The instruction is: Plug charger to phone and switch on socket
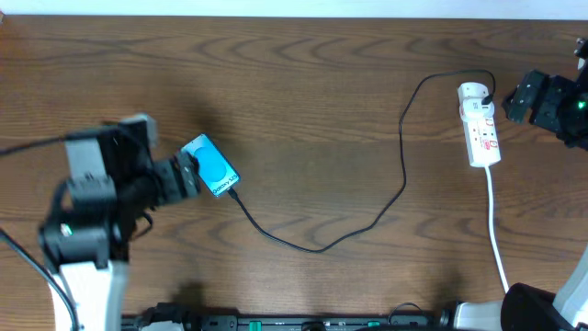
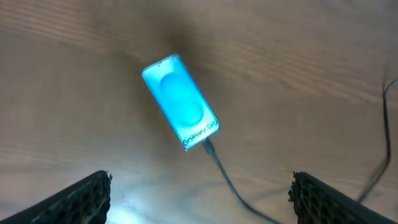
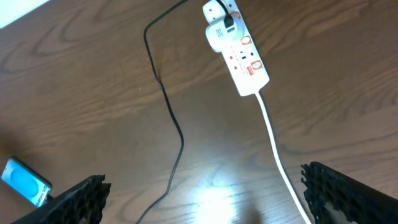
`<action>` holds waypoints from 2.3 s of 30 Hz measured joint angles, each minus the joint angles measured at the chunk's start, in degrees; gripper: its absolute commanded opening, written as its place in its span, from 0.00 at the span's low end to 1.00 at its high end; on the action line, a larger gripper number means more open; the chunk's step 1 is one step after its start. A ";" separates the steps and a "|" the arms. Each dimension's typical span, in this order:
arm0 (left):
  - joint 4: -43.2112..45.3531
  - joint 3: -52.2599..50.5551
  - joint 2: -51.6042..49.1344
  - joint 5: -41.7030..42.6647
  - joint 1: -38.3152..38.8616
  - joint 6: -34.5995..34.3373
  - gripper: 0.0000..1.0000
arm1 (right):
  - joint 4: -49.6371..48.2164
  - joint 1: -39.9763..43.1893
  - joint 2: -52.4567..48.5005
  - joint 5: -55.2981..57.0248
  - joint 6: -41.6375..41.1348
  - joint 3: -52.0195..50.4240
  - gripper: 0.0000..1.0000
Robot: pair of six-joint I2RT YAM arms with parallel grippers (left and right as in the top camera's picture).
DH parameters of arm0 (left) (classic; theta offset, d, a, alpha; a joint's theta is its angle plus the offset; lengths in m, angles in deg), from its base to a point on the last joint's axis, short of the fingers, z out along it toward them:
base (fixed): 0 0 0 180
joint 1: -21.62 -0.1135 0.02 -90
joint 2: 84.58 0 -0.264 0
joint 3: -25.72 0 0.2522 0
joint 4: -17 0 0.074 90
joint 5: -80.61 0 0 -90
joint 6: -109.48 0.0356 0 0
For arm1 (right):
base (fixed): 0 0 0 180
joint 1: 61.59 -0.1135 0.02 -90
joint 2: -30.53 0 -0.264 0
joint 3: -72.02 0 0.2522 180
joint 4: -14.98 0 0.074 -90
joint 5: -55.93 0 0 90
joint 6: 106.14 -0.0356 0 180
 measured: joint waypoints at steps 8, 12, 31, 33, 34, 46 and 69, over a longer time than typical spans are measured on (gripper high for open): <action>30.42 -23.96 18.05 -0.79 2.23 1.40 0.92 | -0.02 0.00 0.00 0.13 -0.17 -0.02 0.99; 49.13 -35.26 25.55 -1.20 2.27 1.66 0.92 | 0.02 0.00 0.00 0.11 -0.22 -0.02 0.99; 71.65 -57.92 48.74 -1.36 -0.33 7.65 0.92 | 0.00 0.00 0.00 0.13 -0.22 -0.02 0.99; 71.69 -59.63 51.36 -1.33 -1.16 7.72 0.92 | 0.02 0.00 0.00 0.11 -0.22 -0.02 0.99; 70.16 -60.11 52.68 -1.36 -1.31 7.78 0.92 | 0.04 0.00 0.00 0.11 -0.24 -0.02 0.99; 57.61 -61.11 55.41 -0.50 -1.51 7.87 0.92 | 0.00 0.00 0.00 0.13 -0.24 -0.02 0.99; 52.35 -60.81 55.43 -1.09 -1.51 7.19 0.92 | 0.00 0.00 0.00 0.13 -0.24 -0.02 0.99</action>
